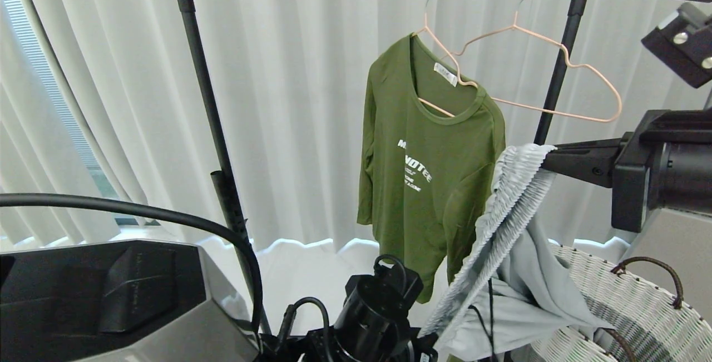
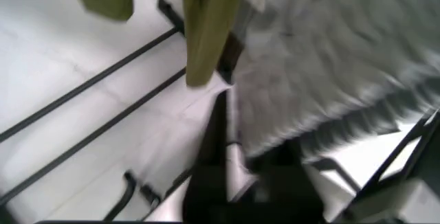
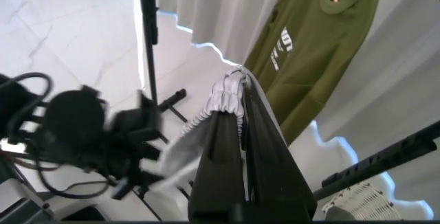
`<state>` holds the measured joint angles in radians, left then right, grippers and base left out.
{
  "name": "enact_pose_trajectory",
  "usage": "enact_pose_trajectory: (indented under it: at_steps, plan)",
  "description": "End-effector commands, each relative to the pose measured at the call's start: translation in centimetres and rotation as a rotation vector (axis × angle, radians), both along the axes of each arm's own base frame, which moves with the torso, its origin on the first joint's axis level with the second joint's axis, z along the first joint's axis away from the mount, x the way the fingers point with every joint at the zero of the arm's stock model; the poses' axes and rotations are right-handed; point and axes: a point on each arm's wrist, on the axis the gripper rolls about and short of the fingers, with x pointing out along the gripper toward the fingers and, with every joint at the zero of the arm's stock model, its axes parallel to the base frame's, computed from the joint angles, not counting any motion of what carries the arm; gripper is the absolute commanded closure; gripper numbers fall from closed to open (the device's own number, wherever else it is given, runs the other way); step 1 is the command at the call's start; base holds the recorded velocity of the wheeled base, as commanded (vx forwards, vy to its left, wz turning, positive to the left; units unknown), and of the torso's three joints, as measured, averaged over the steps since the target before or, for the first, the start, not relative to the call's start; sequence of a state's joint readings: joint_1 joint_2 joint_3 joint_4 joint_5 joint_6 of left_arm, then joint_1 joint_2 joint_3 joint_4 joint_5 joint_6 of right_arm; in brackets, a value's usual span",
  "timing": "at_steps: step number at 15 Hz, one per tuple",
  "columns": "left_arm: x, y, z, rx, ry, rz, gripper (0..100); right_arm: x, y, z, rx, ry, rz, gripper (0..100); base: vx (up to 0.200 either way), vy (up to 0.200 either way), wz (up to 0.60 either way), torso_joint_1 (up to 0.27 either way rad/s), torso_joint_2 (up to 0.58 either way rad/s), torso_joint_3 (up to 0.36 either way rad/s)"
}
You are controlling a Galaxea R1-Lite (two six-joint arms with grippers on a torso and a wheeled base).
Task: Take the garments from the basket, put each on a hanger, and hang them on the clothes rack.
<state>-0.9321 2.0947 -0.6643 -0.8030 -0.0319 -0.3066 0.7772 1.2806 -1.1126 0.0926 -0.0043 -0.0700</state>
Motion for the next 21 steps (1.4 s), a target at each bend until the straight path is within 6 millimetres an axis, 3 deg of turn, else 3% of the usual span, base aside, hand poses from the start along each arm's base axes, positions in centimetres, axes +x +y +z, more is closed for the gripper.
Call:
enact_pose_trajectory:
  at_steps: [1, 3, 4, 7, 9, 12, 15, 17, 21]
  plan:
    - [-1.6, 2.1, 1.2, 0.007, -0.006, 0.014, 100, 0.1, -0.2, 0.0, 0.001, -0.001, -0.012, 100, 0.0, 0.0, 0.0, 0.0, 0.0, 0.0]
    - [-3.6, 5.6, 5.3, -0.068, -0.078, 0.037, 100, 0.2, -0.3, -0.5, -0.011, 0.011, -0.017, 100, 0.0, 0.0, 0.0, 0.0, 0.0, 0.0]
    - [-3.6, 6.5, 6.9, -0.104, -0.111, 0.059, 100, 0.2, -0.3, -0.8, -0.019, 0.016, -0.014, 100, 0.0, 0.0, 0.0, 0.0, 0.0, 0.0]
    - [-4.5, 11.5, 17.4, -0.118, -0.201, 0.143, 100, 0.0, -0.2, -1.2, -0.017, -0.012, 0.001, 100, 0.0, 0.0, 0.0, 0.0, 0.0, 0.0]
    - [-4.7, 13.4, 23.4, -0.166, -0.259, 0.202, 100, 0.1, -0.1, -0.7, 0.007, -0.068, 0.007, 100, 0.0, 0.0, 0.0, 0.0, 0.0, 0.0]
    - [-4.6, 14.5, 29.3, -0.219, -0.355, 0.247, 100, -0.7, -0.9, 0.2, 0.027, -0.123, 0.006, 100, 0.0, 0.0, 0.0, 0.0, 0.0, 0.0]
    - [-5.4, 15.6, 31.3, -0.105, -0.394, 0.226, 100, -1.5, -1.8, 0.7, 0.036, -0.142, -0.002, 100, 0.0, 0.0, 0.0, 0.0, 0.0, 0.0]
    - [-4.7, 15.5, 31.8, 0.022, -0.494, 0.32, 100, -2.4, -2.5, 1.8, 0.041, -0.163, 0.01, 100, 0.0, 0.0, 0.0, 0.0, 0.0, 0.0]
    - [-5.5, 15.1, 33.0, 0.007, -0.531, 0.324, 100, -2.2, -1.8, 5.1, 0.043, -0.19, 0.039, 100, 0.0, 0.0, 0.0, 0.0, 0.0, 0.0]
